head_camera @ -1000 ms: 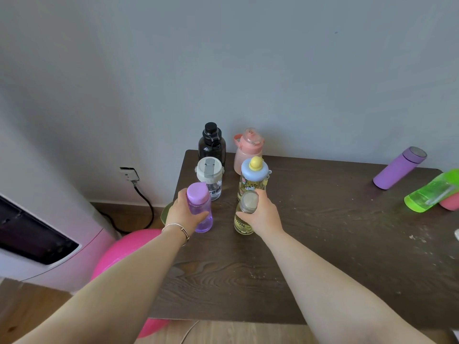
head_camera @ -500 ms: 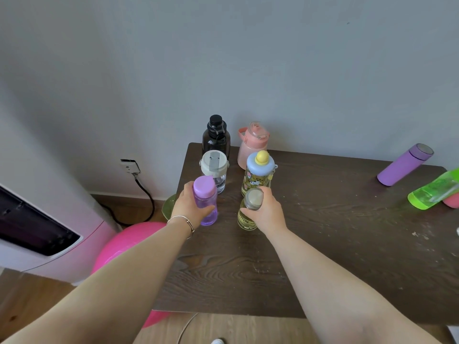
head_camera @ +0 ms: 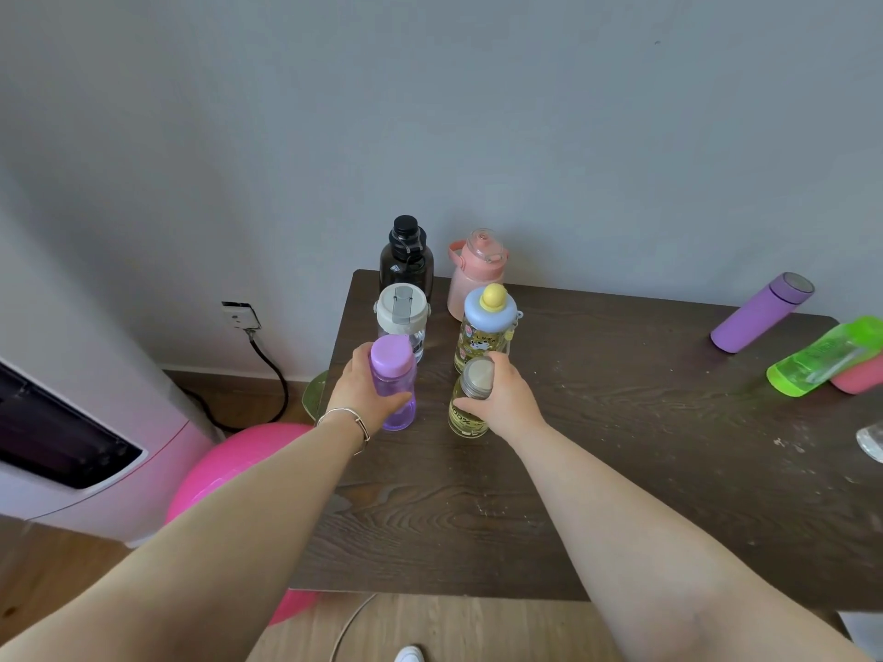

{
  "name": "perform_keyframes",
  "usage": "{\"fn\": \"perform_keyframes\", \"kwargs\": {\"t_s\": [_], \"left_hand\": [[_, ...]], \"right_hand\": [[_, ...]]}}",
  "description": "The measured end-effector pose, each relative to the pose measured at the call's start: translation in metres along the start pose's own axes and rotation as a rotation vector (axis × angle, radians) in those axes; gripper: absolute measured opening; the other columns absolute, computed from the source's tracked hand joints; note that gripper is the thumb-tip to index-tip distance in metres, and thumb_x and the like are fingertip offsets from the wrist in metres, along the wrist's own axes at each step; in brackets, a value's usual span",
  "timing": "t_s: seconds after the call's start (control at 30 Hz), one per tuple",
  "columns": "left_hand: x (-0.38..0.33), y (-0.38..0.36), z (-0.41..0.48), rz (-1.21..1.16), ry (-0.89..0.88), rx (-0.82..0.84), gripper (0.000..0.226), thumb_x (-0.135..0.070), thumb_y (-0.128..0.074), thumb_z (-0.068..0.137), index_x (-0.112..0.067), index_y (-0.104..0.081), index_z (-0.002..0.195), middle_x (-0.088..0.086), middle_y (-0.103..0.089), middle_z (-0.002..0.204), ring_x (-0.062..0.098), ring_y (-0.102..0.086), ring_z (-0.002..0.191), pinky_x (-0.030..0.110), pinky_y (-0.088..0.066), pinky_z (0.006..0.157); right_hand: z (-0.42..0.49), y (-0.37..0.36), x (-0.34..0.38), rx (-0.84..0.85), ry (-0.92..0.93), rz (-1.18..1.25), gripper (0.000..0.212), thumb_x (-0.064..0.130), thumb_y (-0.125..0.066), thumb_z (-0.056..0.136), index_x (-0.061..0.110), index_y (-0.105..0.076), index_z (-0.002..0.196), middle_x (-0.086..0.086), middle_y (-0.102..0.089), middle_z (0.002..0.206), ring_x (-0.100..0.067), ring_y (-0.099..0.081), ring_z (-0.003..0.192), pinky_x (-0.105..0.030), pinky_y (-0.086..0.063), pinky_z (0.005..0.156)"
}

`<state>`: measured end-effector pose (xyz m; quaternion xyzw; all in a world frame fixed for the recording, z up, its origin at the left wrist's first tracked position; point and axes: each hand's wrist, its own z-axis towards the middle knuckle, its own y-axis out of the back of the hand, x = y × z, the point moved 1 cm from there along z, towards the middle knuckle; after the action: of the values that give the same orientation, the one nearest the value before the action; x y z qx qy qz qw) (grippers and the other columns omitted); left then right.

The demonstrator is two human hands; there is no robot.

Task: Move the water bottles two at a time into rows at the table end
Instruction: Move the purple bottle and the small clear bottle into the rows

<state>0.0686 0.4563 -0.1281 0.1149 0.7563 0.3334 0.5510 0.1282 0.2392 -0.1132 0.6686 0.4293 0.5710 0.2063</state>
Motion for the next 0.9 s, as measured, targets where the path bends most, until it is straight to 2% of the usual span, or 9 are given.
{"fn": "perform_keyframes", "kwargs": {"t_s": [0.17, 0.27, 0.4, 0.53, 0.63, 0.77, 0.9], "left_hand": [[-0.008, 0.010, -0.006, 0.026, -0.022, -0.026, 0.104, -0.042, -0.088, 0.060, -0.034, -0.023, 0.141, 0.000, -0.043, 0.142, 0.026, -0.050, 0.122, 0.046, -0.050, 0.097], [-0.017, 0.019, -0.013, 0.096, -0.099, -0.068, 0.105, -0.044, -0.085, 0.065, -0.029, -0.020, 0.146, 0.001, -0.034, 0.149, 0.024, -0.041, 0.131, 0.045, -0.044, 0.105], [-0.035, 0.031, -0.022, 0.295, -0.261, -0.144, 0.095, -0.045, -0.077, 0.075, -0.022, -0.023, 0.149, 0.005, -0.021, 0.158, 0.029, -0.028, 0.140, 0.044, -0.034, 0.111], [-0.065, 0.026, -0.037, 0.456, -0.426, -0.181, 0.083, -0.043, -0.074, 0.079, -0.015, -0.033, 0.146, 0.013, -0.028, 0.154, 0.035, -0.032, 0.136, 0.044, -0.031, 0.110], [-0.088, 0.005, -0.050, 0.570, -0.515, -0.148, 0.082, -0.047, -0.070, 0.080, -0.018, -0.032, 0.147, 0.011, -0.029, 0.154, 0.035, -0.033, 0.135, 0.045, -0.031, 0.111], [-0.126, -0.048, -0.076, 0.622, -0.426, -0.031, 0.083, -0.050, -0.064, 0.083, -0.022, -0.024, 0.150, 0.008, -0.021, 0.158, 0.031, -0.019, 0.144, 0.044, -0.022, 0.115], [-0.170, -0.113, -0.106, 0.698, -0.348, 0.030, 0.085, -0.053, -0.062, 0.084, -0.024, -0.018, 0.151, 0.008, -0.018, 0.158, 0.030, -0.015, 0.145, 0.044, -0.021, 0.117]], "right_hand": [[-0.006, 0.012, -0.005, 0.087, 0.063, -0.190, 0.109, 0.037, -0.085, 0.094, 0.016, -0.012, 0.172, -0.014, -0.035, 0.170, -0.035, -0.042, 0.155, -0.051, -0.046, 0.124], [-0.015, 0.024, -0.012, 0.108, 0.111, -0.343, 0.109, 0.039, -0.080, 0.098, 0.016, -0.006, 0.174, -0.014, -0.032, 0.173, -0.035, -0.038, 0.157, -0.051, -0.045, 0.123], [-0.025, 0.043, -0.022, 0.087, 0.182, -0.522, 0.107, 0.049, -0.077, 0.098, 0.014, -0.010, 0.173, -0.014, -0.037, 0.172, -0.034, -0.039, 0.158, -0.048, -0.042, 0.126], [-0.037, 0.066, -0.042, 0.020, 0.206, -0.643, 0.093, 0.052, -0.069, 0.102, 0.013, -0.020, 0.171, -0.011, -0.035, 0.174, -0.032, -0.030, 0.164, -0.049, -0.027, 0.137], [-0.051, 0.090, -0.066, -0.034, 0.194, -0.656, 0.082, 0.052, -0.062, 0.106, 0.014, -0.028, 0.169, -0.009, -0.035, 0.174, -0.030, -0.024, 0.167, -0.049, -0.020, 0.139], [-0.078, 0.132, -0.116, -0.094, 0.135, -0.638, 0.075, 0.051, -0.060, 0.108, 0.014, -0.031, 0.167, -0.008, -0.037, 0.173, -0.030, -0.023, 0.167, -0.049, -0.017, 0.140], [-0.110, 0.185, -0.179, -0.143, 0.073, -0.596, 0.073, 0.050, -0.061, 0.107, 0.013, -0.035, 0.164, -0.008, -0.040, 0.170, -0.029, -0.024, 0.166, -0.048, -0.019, 0.139]]}}
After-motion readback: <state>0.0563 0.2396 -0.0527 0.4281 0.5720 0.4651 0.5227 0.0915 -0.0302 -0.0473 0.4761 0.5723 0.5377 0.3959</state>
